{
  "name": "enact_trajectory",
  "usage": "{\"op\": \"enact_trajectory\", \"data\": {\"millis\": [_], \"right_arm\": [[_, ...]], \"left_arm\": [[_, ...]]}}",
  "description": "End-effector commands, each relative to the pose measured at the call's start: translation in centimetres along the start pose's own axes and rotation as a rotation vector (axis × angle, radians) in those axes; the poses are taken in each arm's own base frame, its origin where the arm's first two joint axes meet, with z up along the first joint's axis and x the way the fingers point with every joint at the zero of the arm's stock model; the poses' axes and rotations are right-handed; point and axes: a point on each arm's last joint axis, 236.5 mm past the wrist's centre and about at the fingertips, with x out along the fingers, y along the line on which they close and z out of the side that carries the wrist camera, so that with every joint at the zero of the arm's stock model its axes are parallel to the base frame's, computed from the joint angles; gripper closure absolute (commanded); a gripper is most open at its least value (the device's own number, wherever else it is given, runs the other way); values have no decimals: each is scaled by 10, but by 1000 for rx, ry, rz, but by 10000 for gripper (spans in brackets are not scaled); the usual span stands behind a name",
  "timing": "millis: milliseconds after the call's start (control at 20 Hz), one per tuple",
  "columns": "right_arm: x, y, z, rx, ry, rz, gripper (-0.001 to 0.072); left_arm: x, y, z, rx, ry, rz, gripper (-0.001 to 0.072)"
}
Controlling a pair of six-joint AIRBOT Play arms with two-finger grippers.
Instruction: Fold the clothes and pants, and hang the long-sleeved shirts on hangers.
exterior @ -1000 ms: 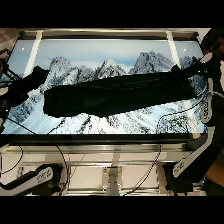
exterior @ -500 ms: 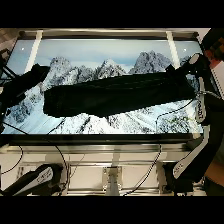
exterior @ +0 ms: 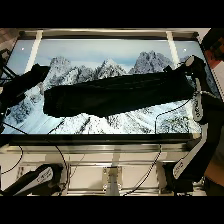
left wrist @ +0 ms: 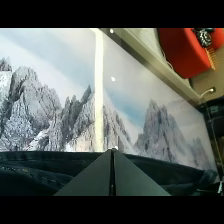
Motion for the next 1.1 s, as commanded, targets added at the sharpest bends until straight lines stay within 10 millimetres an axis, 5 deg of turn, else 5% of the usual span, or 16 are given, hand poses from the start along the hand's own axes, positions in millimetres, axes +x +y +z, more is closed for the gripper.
{"op": "enact_trajectory", "data": {"millis": [0,150,250,450,650,800,950,1050], "right_arm": [[4,-3,-4,9,14,-13,405],[6,-5,4,16,-18,-21,433],[8,-3,5,15,-26,-14,666],[7,2,7,14,-36,1,699],[-27,60,48,25,-197,208,699],[-43,86,76,58,-322,325,686],[-57,106,98,58,-442,415,417],[-69,116,111,65,-509,471,413]], "left_arm": [[0,-1,0,1,0,-1,683],[0,-1,0,1,0,-1,683],[0,-1,0,1,0,-1,683],[0,-1,0,1,0,-1,683],[0,-1,0,1,0,-1,683],[0,-1,0,1,0,-1,683],[0,-1,0,1,0,-1,683],[0,-1,0,1,0,-1,683]]}}
